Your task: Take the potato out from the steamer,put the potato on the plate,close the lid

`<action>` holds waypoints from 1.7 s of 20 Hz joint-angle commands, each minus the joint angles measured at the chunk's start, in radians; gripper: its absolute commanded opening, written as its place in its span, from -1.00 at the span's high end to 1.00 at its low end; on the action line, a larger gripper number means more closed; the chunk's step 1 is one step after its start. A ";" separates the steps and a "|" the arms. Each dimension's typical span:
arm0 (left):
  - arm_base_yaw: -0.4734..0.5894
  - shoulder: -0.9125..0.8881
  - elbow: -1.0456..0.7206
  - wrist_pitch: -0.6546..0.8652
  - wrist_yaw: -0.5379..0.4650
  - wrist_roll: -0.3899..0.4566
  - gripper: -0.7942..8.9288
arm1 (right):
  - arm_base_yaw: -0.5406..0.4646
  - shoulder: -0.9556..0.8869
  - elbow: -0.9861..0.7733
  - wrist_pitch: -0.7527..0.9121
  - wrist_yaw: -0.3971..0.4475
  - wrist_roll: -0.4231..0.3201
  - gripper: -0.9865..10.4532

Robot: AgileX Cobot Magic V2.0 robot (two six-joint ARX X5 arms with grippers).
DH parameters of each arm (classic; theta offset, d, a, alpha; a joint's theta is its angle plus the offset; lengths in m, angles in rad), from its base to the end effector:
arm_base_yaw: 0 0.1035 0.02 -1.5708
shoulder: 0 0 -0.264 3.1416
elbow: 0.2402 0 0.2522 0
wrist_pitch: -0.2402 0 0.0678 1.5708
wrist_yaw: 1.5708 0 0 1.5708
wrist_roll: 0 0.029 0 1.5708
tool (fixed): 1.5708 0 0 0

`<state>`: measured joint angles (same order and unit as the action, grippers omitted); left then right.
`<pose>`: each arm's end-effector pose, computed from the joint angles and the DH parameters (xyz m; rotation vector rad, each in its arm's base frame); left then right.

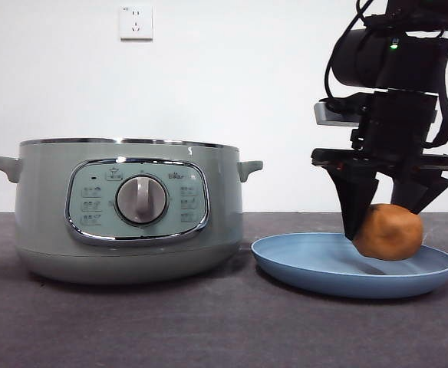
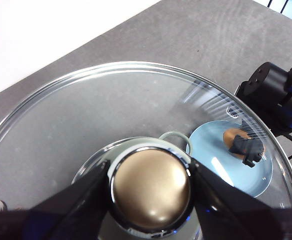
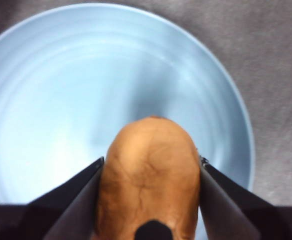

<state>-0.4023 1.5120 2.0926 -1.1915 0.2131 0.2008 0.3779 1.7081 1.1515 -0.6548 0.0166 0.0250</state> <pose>0.2324 -0.1055 0.4964 0.2469 0.5562 -0.6565 0.3068 0.1213 0.1959 -0.2168 1.1970 0.3007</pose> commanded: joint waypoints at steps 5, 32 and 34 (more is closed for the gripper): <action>-0.002 -0.008 0.010 0.013 0.006 0.009 0.85 | -0.039 0.053 -0.007 0.001 -0.071 -0.038 0.84; -0.002 0.074 -0.215 0.222 0.003 -0.090 0.85 | -0.054 -0.530 0.082 -0.148 -0.067 -0.003 -0.05; -0.002 0.067 -0.309 0.285 0.002 -0.094 0.85 | -0.065 -0.568 0.082 -0.169 -0.067 -0.003 -0.05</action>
<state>-0.4023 1.6009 1.7882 -0.9443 0.2111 0.1188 0.3138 1.1374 1.2339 -0.8246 -0.0521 0.0120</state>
